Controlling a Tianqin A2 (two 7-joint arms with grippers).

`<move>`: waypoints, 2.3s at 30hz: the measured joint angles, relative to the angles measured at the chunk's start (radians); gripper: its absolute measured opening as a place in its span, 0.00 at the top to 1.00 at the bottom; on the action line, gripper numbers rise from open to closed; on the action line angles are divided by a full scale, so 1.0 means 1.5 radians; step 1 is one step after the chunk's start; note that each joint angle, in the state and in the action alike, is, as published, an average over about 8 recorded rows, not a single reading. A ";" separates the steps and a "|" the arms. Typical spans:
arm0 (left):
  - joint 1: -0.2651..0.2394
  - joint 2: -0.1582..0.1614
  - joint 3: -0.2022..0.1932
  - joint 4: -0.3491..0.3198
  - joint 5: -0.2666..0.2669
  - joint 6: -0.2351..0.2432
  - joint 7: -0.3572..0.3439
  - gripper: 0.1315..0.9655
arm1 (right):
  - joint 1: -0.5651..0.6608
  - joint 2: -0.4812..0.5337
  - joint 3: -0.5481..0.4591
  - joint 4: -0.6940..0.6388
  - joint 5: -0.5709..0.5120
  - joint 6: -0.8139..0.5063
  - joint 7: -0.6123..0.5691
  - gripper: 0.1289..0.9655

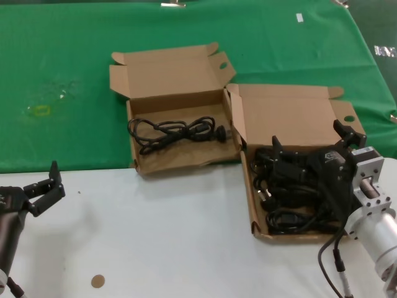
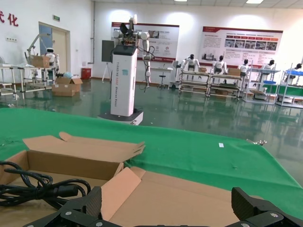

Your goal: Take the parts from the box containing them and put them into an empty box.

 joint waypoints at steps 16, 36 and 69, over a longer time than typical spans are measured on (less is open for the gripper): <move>0.000 0.000 0.000 0.000 0.000 0.000 0.000 0.00 | 0.000 0.000 0.000 0.000 0.000 0.000 0.000 0.00; 0.000 0.000 0.000 0.000 0.000 0.000 0.000 0.00 | 0.000 0.000 0.000 0.000 0.000 0.000 0.000 0.00; 0.000 0.000 0.000 0.000 0.000 0.000 0.000 0.00 | 0.000 0.000 0.000 0.000 0.000 0.000 0.000 0.00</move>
